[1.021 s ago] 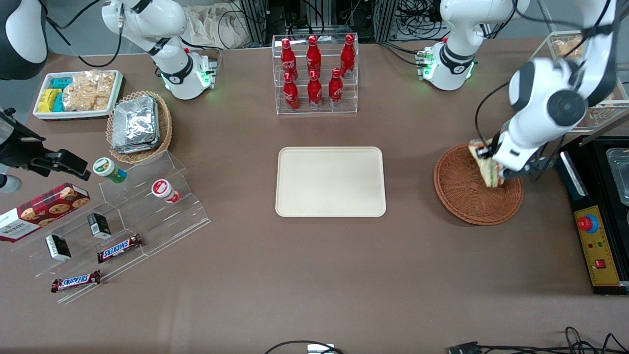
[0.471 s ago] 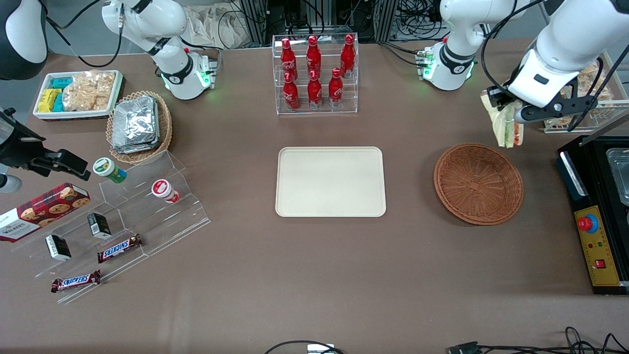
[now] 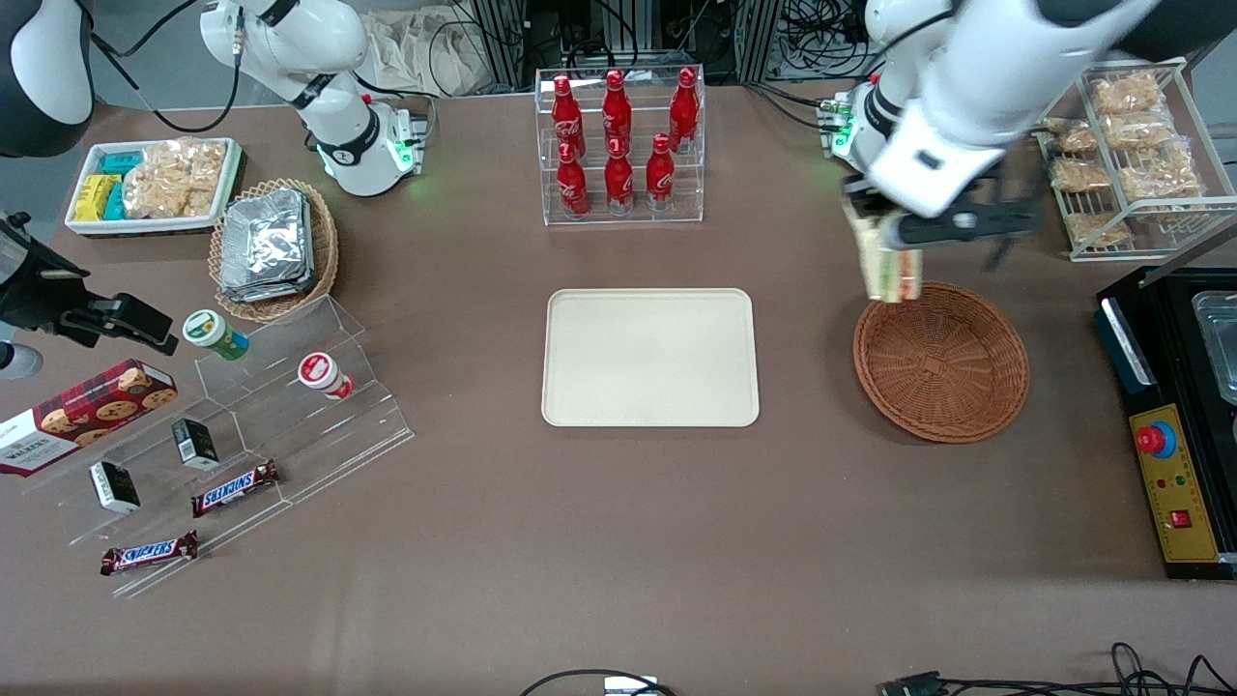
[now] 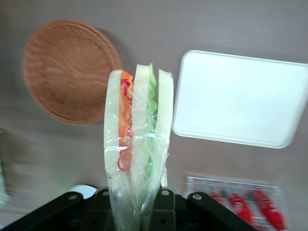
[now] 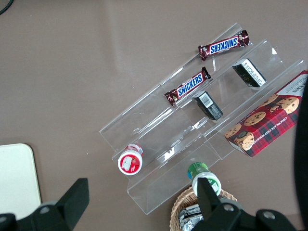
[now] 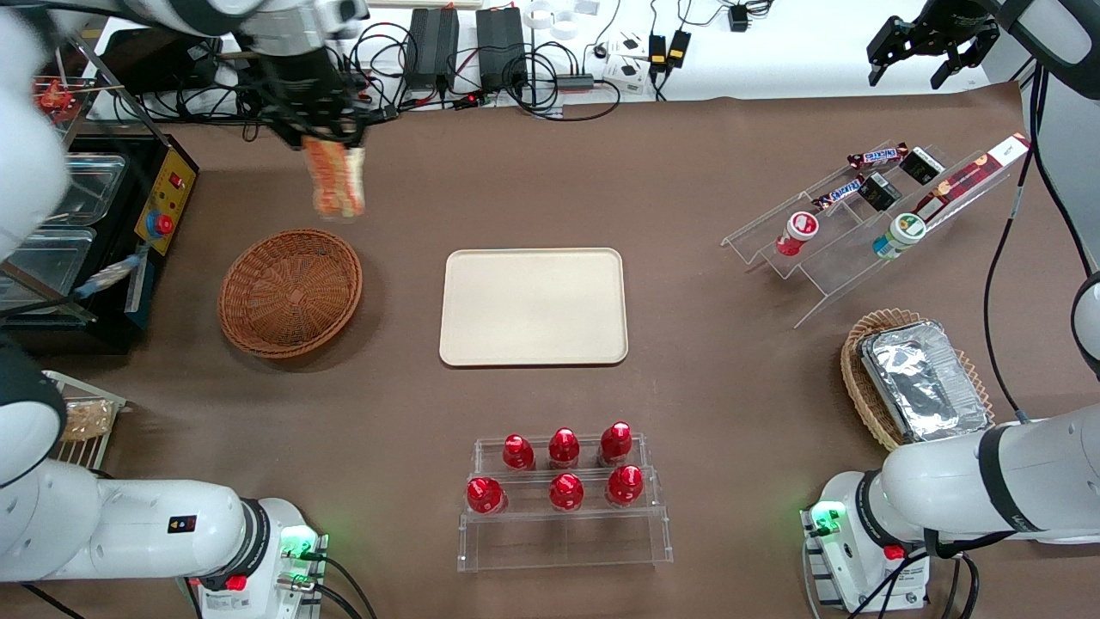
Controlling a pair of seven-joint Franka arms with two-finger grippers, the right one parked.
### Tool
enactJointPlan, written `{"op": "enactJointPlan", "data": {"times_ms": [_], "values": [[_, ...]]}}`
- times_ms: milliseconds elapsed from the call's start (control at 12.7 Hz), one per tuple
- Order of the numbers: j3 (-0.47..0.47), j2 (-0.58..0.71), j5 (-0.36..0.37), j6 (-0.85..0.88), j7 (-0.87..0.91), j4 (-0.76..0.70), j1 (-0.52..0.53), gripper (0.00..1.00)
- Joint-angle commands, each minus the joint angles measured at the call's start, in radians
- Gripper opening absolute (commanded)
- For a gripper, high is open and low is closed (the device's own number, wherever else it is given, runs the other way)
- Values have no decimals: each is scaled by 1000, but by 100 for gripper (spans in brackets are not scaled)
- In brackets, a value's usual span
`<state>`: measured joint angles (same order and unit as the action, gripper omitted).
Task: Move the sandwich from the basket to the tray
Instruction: 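Lift the sandwich out of the basket and carry it toward the tray, then lower the held sandwich onto the cream tray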
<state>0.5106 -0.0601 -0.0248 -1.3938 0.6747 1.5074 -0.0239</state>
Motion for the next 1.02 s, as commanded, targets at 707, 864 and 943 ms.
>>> {"op": "enactJointPlan", "data": {"times_ms": [707, 864, 943], "values": [[319, -435, 325, -301, 421, 35, -65, 0], [309, -437, 426, -472, 422, 217, -53, 0], [301, -448, 463, -529, 422, 278, -48, 0]]}}
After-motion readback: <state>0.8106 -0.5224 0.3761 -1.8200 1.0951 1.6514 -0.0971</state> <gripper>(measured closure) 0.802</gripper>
